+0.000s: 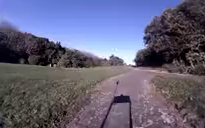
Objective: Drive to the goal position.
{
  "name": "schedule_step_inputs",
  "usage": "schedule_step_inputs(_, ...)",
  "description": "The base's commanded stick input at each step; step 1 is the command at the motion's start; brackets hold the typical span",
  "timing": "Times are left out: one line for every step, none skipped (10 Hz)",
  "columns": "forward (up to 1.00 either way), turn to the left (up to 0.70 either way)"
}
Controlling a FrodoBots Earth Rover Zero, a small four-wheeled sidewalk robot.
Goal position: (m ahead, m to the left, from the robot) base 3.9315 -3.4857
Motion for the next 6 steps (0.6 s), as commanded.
schedule_step_inputs(0.5,-0.49)
schedule_step_inputs(0.5,-0.49)
schedule_step_inputs(0.5,-0.49)
schedule_step_inputs(0.5,0.0)
schedule_step_inputs(0.5,0.0)
schedule_step_inputs(0.5,0.0)
